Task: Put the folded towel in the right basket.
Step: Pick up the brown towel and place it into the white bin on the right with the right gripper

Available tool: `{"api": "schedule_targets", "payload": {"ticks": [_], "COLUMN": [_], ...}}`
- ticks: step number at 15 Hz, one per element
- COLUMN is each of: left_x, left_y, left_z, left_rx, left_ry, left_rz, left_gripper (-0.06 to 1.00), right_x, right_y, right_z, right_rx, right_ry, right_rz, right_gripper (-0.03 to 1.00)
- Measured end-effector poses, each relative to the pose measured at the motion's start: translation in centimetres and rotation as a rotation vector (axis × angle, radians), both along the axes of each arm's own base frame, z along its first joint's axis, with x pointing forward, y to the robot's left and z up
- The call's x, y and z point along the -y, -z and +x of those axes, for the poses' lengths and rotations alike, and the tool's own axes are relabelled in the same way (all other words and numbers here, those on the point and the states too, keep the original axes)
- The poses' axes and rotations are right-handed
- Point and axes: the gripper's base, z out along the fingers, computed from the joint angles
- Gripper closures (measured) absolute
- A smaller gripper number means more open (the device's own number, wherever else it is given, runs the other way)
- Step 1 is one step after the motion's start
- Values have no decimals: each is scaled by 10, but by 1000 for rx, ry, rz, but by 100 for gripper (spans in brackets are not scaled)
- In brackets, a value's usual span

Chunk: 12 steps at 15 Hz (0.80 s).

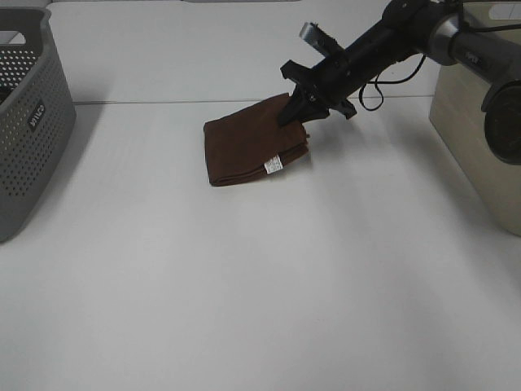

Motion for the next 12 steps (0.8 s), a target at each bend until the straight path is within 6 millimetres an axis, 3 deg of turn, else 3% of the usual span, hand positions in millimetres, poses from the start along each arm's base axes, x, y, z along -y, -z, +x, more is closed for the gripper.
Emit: {"api": "schedule_targets", "payload": {"ticks": [4, 9, 12], "left_x": [0, 0, 0], "left_y": [0, 0, 0], "left_z": [0, 0, 0], "left_rx": [0, 0, 0], "left_ry": [0, 0, 0], "left_rz": [0, 0, 0], "left_gripper": [-3, -3, -3], "right_x": [-1, 6, 31], "right_y": [-51, -132, -204], "right_z": [6, -7, -27], "right_rx": [149, 322, 503], "right_ry": [2, 3, 49], "right_rz": [36, -8, -173], "right_gripper": [92, 92, 92]}}
